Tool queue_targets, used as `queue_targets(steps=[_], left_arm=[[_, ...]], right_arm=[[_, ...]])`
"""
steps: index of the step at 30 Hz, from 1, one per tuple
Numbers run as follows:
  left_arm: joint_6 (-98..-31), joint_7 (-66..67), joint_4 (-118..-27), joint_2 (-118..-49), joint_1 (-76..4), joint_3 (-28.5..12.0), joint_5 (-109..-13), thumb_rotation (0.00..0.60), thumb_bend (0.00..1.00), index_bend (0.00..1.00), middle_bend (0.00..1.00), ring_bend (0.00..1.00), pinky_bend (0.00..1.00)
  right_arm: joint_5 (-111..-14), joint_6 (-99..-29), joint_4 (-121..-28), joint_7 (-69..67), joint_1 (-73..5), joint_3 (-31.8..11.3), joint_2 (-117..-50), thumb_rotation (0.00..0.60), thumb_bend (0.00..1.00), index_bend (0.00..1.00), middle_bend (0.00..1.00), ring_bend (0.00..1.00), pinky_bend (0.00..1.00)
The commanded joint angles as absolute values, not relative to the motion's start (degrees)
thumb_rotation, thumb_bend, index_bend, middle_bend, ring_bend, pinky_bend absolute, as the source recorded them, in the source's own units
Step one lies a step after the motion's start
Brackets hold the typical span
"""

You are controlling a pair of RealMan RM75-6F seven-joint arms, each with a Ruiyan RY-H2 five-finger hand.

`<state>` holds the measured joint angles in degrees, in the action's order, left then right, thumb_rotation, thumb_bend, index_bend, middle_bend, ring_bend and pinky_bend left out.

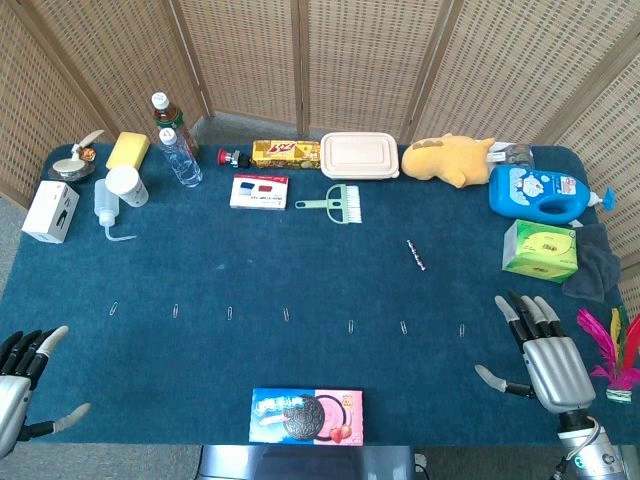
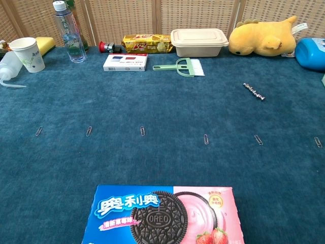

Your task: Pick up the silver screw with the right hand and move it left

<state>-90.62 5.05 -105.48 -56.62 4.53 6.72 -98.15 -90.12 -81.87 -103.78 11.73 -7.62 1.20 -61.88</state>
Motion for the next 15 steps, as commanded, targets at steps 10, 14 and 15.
queue_targets(steps=[10, 14, 15], left_arm=[[-90.75, 4.85, -105.68, -56.70, 3.79, 5.74, -98.22, 0.421, 0.20, 0.04, 0.12, 0.08, 0.03], [-91.08, 4.62, -106.12, -55.95, 3.57, 5.33, -98.17, 0.422, 0.20, 0.04, 0.12, 0.08, 0.03], [-91.13, 4.61, -106.28, -55.76, 3.47, 5.20, -98.20, 0.422, 0.20, 0.04, 0.12, 0.08, 0.03]], right_arm=[[-89.00, -79.39, -104.57, 11.46, -8.62, 0.56, -61.70, 0.085, 0.25, 0.00, 0.00, 0.00, 0.00], [-90.33, -77.97, -105.66, 9.36, -9.84, 0.49, -60.87, 0.086, 0.25, 0.00, 0.00, 0.00, 0.00], [-90.69, -77.45, -106.09, 8.61, -10.33, 0.35, -60.41, 0.085, 0.25, 0.00, 0.00, 0.00, 0.00]])
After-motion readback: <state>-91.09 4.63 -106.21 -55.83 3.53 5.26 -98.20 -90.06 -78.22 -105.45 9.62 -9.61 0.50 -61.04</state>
